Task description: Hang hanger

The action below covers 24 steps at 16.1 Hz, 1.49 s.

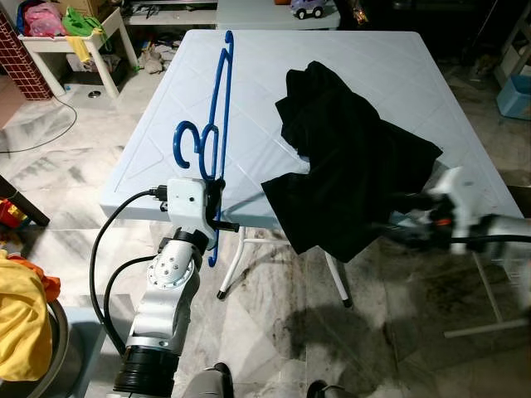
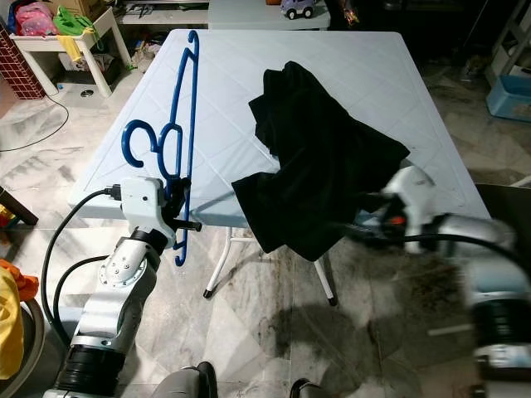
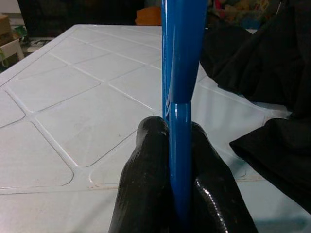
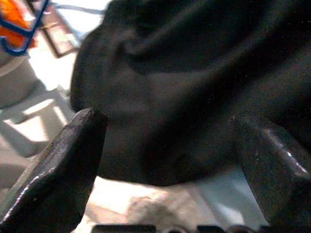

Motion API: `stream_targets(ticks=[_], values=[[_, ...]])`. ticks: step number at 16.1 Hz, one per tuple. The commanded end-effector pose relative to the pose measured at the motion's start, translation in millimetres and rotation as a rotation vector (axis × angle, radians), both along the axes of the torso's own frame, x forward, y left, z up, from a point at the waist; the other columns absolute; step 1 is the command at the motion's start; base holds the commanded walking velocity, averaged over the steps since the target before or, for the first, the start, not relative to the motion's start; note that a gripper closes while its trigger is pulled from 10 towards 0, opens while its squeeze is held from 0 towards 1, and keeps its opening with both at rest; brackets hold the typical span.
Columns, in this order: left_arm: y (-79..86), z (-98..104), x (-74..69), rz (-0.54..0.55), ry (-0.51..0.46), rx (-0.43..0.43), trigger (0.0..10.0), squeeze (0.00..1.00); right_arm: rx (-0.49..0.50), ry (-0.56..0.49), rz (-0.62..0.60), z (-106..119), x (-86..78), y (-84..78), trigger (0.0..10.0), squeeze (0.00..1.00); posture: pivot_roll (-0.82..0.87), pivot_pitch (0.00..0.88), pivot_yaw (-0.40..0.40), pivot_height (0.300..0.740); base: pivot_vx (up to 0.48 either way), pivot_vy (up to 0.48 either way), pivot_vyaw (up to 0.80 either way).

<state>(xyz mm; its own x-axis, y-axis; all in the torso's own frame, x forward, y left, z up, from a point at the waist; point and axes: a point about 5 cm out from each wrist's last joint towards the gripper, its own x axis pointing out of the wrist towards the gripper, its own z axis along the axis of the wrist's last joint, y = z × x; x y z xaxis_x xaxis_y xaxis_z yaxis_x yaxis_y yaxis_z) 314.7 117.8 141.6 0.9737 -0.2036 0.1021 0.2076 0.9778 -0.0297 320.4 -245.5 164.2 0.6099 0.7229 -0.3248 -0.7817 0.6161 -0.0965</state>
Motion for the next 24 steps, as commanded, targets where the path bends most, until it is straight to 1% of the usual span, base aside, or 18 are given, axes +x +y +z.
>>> stream_targets(ticks=[1, 2, 5, 6, 8, 9, 11, 12, 13, 15, 17, 18, 19, 20, 21, 22, 23, 24], values=[[1.1, 0.4, -1.9, -0.005, 0.0, -0.002, 10.0, 0.0, -0.002, 0.001, 0.027, 0.4, -0.8, 6.3, 10.0, 1.0, 0.03, 0.145, 0.055, 0.74, 0.0, 0.0, 0.0], [1.4, 0.0, -1.9, -0.005, 0.002, 0.0, 10.0, 0.0, 0.018, -0.008, 0.029, -2.9, 2.0, 15.4, 10.0, 1.0, 0.03, 0.146, 0.056, 0.74, 0.0, 0.0, 0.0], [1.8, -0.3, -1.5, -0.008, 0.006, 0.001, 10.0, 0.0, 0.071, -0.026, -0.01, -10.7, 12.3, 35.9, 10.0, 1.0, 0.04, 0.143, 0.057, 0.74, 0.0, 0.0, 0.0], [1.8, -0.1, -1.3, -0.008, 0.006, 0.002, 10.0, 0.0, 0.067, -0.036, -0.021, -12.3, 14.5, 38.9, 10.0, 1.0, 0.04, 0.143, 0.057, 0.74, 0.0, 0.0, 0.0], [3.8, 0.0, -0.8, -0.006, 0.006, 0.006, 10.0, 0.0, 0.068, -0.083, -0.138, -13.4, 29.8, 46.2, 10.0, 1.0, 0.05, 0.141, 0.058, 0.74, 0.0, 0.0, 0.0], [5.4, 0.6, -0.1, 0.0, 0.005, 0.006, 10.0, 0.0, 0.074, -0.09, -0.189, -12.5, 37.6, 49.8, 10.0, 1.0, 0.06, 0.137, 0.058, 0.74, 0.0, 0.0, 0.0], [6.0, 1.3, 0.3, 0.001, 0.003, 0.006, 10.0, 0.0, 0.075, -0.079, -0.211, -14.5, 44.2, 59.9, 10.0, 1.0, 0.06, 0.134, 0.057, 0.74, 0.0, 0.0, 0.0], [6.2, 1.9, 0.5, 0.003, 0.001, 0.007, 10.0, 0.0, 0.059, -0.076, -0.205, -17.0, 48.0, 71.9, 10.0, 1.0, 0.07, 0.132, 0.056, 0.74, 0.0, 0.0, 0.0], [6.2, 1.9, 0.2, 0.003, 0.0, 0.008, 10.0, 0.0, 0.052, -0.075, -0.203, -18.4, 49.7, 77.1, 10.0, 1.0, 0.07, 0.132, 0.055, 0.74, 0.0, 0.0, 0.0], [6.5, 2.1, -0.8, 0.005, -0.002, 0.008, 10.0, 0.0, 0.04, -0.065, -0.199, -19.8, 56.5, 94.4, 10.0, 1.0, 0.08, 0.133, 0.048, 0.74, 0.0, 0.0, 0.0], [7.0, 1.9, -1.9, 0.01, -0.003, 0.008, 10.0, 0.0, 0.006, -0.065, -0.216, -18.7, 63.7, 108.6, 10.0, 1.0, 0.1, 0.136, 0.038, 0.74, 0.0, 0.0, 0.0], [8.1, 2.2, -2.5, 0.019, -0.004, 0.01, 10.0, 0.0, -0.021, -0.086, -0.234, -13.5, 69.6, 120.0, 10.0, 0.62, 0.11, 0.135, 0.034, 0.74, 0.0, 0.0, 0.0], [8.4, 2.4, -2.7, 0.021, -0.005, 0.01, 10.0, 0.0, -0.025, -0.091, -0.236, -12.2, 70.7, 122.2, 10.0, 0.54, 0.12, 0.135, 0.031, 0.74, 0.0, 0.0, 0.0], [11.2, 3.6, -3.4, 0.034, -0.01, 0.011, 10.0, 0.0, -0.054, -0.122, -0.234, -4.9, 75.2, 133.7, 10.0, 0.0, 0.13, 0.134, 0.029, 0.74, 0.0, 0.0, 0.0], [12.4, 3.7, -3.7, 0.04, -0.011, 0.011, 10.0, 0.0, -0.063, -0.14, -0.241, -1.4, 77.0, 137.0, 10.0, 0.0, 0.13, 0.133, 0.027, 0.74, 0.0, 0.0, 0.0], [15.1, 3.2, -4.8, 0.053, -0.011, 0.013, 10.0, 0.0, -0.039, -0.211, -0.294, 17.3, 84.6, 146.6, 10.0, 0.0, 0.15, 0.131, 0.023, 0.74, 0.0, 0.0, 0.0], [15.8, 3.8, -5.5, 0.059, -0.015, 0.016, 10.0, 0.0, 0.03, -0.293, -0.388, 41.3, 92.2, 150.5, 10.0, 0.0, 0.16, 0.129, 0.02, 0.74, 0.0, 0.0, 0.0], [16.1, 4.5, -5.7, 0.061, -0.018, 0.017, 10.0, 0.0, 0.075, -0.327, -0.433, 53.3, 95.2, 150.9, 10.0, 0.0, 0.16, 0.129, 0.019, 0.74, 0.0, 0.0, 0.0]])
